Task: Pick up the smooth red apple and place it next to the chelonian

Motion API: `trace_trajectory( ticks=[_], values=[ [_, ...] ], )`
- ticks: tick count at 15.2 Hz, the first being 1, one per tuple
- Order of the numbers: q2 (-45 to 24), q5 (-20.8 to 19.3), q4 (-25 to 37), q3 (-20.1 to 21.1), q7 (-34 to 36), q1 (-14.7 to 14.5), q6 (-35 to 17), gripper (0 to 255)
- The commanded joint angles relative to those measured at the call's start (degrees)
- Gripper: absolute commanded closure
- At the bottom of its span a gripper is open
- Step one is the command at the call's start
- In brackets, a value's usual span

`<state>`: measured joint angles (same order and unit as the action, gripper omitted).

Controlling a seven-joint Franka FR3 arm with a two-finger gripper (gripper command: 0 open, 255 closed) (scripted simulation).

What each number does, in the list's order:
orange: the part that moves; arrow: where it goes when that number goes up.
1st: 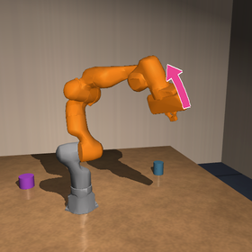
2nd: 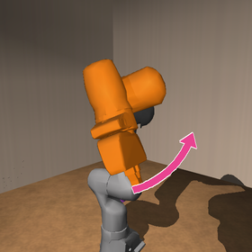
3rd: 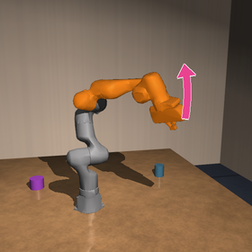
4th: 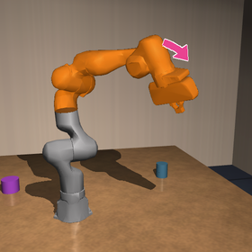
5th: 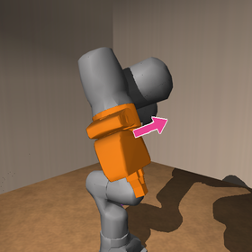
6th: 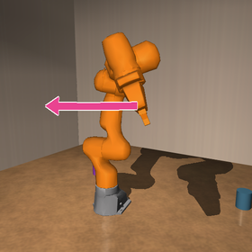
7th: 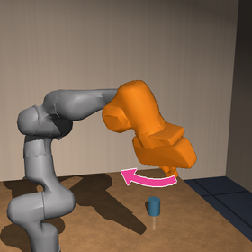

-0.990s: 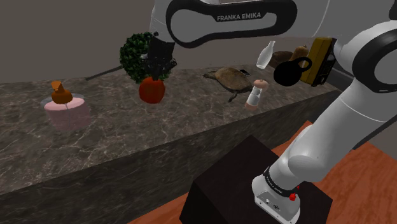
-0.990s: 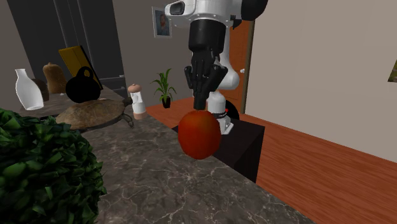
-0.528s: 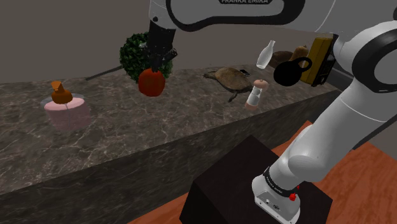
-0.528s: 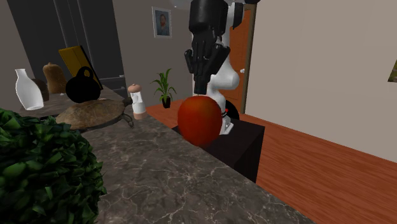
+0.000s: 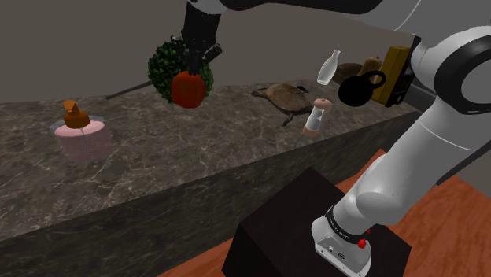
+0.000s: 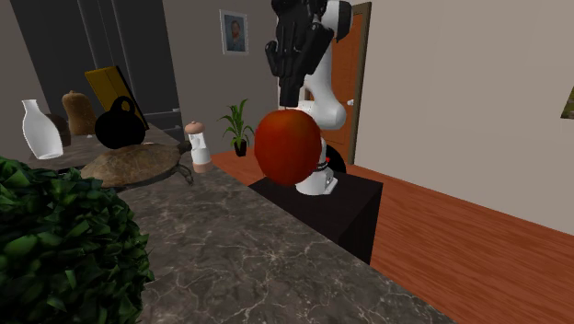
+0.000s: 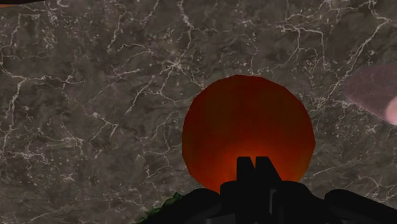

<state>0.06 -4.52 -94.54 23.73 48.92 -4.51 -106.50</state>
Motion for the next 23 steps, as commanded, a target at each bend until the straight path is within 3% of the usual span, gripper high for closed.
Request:
trace_trajectory(
  ticks=[1, 12, 23],
  values=[
    [-0.31, -0.13, 1.52, 0.09, 0.09, -0.09, 1.25, 255],
    [7.87, 5.66, -7.77, -8.95, -16.88, 6.97, -0.92, 255],
    [8.31, 7.94, -8.44, -18.19, -32.68, 13.03, -0.71, 255]
  ],
)
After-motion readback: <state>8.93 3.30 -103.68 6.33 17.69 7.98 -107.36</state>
